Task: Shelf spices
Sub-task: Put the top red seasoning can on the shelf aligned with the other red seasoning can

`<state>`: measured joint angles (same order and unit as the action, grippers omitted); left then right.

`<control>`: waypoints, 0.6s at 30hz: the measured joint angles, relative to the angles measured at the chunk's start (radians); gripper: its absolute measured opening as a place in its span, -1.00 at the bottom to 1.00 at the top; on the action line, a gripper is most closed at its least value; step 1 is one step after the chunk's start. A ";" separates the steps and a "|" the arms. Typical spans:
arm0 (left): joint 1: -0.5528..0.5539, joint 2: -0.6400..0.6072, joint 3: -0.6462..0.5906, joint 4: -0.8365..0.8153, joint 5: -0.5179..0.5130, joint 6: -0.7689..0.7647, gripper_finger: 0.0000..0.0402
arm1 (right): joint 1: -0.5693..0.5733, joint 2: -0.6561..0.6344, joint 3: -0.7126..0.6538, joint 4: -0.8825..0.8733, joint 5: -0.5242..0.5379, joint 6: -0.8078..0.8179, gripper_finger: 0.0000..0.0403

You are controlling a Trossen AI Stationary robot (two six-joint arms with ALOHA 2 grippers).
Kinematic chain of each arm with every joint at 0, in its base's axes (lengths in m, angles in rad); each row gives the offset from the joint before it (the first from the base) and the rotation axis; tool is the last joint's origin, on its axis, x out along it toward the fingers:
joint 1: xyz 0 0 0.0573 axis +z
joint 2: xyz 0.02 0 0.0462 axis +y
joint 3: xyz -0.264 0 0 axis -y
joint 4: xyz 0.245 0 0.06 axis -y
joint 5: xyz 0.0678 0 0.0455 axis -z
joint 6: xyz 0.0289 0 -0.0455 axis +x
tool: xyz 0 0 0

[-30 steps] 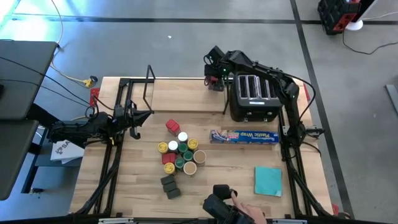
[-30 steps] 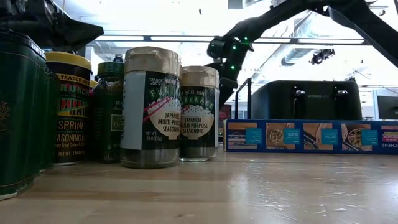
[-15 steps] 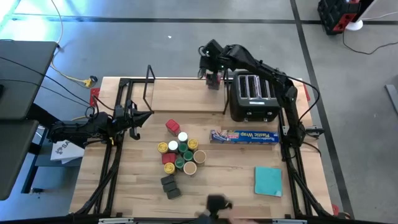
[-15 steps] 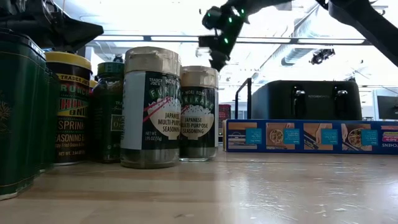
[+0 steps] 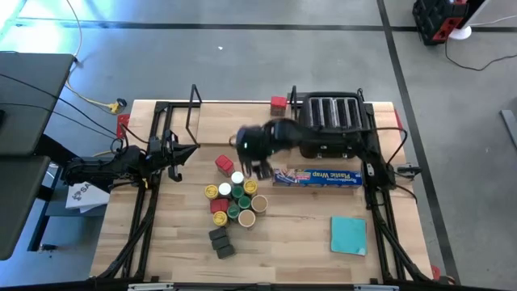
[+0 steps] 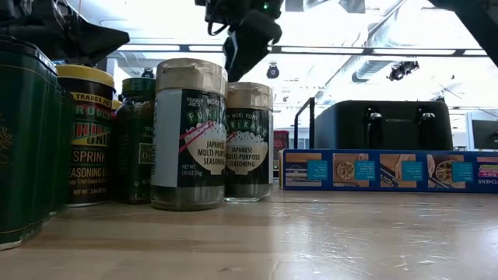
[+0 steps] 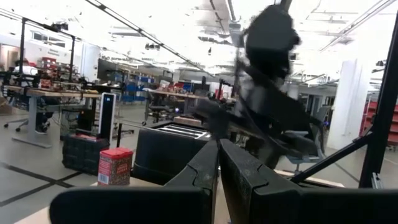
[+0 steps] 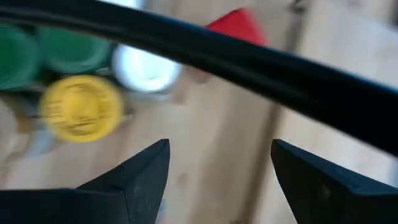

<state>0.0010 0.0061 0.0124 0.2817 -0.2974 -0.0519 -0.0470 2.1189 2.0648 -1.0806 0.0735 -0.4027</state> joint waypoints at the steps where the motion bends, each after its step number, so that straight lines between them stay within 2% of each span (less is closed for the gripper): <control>1: 0.000 0.000 0.000 0.000 0.000 0.000 -0.93 | 0.014 0.000 -0.012 -0.014 0.000 0.029 0.36; 4: 0.000 0.000 0.000 -0.007 0.006 -0.024 -0.93 | 0.036 -0.031 -0.082 -0.030 -0.005 0.169 0.36; 7: 0.000 0.000 0.000 -0.025 0.026 -0.052 -0.93 | 0.063 -0.117 -0.224 0.030 0.012 0.255 0.36; 11: 0.000 0.001 0.000 -0.051 0.045 -0.051 -0.93 | 0.110 -0.304 -0.491 0.219 0.121 0.386 0.36; 15: 0.000 0.002 0.000 -0.051 0.045 -0.051 -0.93 | 0.156 -0.513 -0.780 0.491 0.252 0.539 0.36; 18: 0.000 0.002 0.000 -0.043 0.045 -0.051 -0.93 | 0.188 -0.636 -0.972 0.727 0.269 0.658 0.36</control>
<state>0.0006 0.0078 0.0124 0.2385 -0.2527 -0.1032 0.1412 1.4829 1.0930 -0.3536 0.3422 0.2554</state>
